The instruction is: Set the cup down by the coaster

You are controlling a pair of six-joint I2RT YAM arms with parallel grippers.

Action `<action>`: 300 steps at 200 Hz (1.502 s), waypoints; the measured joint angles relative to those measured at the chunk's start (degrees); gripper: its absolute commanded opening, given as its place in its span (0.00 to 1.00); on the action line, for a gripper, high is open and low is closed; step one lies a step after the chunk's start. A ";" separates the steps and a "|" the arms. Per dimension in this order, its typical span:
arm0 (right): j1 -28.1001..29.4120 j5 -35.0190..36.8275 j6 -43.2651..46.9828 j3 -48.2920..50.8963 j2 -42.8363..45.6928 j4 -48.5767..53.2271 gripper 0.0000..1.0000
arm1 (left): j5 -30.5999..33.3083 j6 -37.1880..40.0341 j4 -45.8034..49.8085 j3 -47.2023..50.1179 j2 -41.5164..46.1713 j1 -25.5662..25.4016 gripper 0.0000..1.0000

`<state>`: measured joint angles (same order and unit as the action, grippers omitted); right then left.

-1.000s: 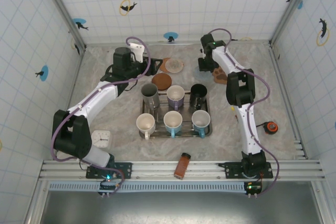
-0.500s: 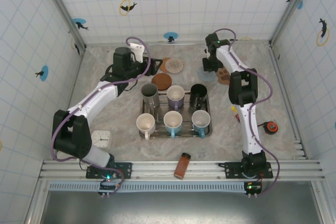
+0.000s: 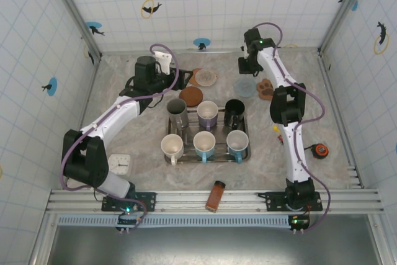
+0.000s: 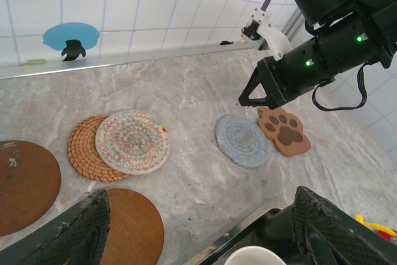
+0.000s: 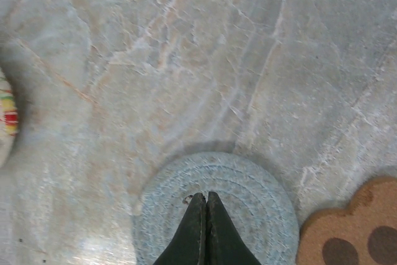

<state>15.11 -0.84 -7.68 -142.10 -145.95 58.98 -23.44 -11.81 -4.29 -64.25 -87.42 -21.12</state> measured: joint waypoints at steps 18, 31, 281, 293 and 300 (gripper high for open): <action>0.59 -2.12 -1.36 0.00 0.00 -1.68 0.19 | 0.17 0.00 0.13 -0.13 -0.50 0.00 0.77; 1.68 -3.39 -2.16 0.00 0.00 -3.17 0.28 | 0.44 0.00 0.63 -0.66 -1.07 -0.11 0.77; 6.51 -19.02 -14.67 -0.07 -9.03 -18.97 0.55 | 5.16 3.45 9.33 -4.37 -6.14 -0.26 0.76; 6.29 -19.41 -15.06 -0.07 -9.07 -18.99 0.55 | 5.18 3.72 9.77 -5.27 -6.54 -0.26 0.76; 6.25 -19.61 -15.23 -0.07 -9.07 -19.02 0.53 | 5.18 3.89 9.92 -5.66 -6.64 -0.26 0.76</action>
<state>21.37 -20.45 -22.92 -142.17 -155.02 39.97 -18.26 -7.92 5.63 -69.91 -94.06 -21.39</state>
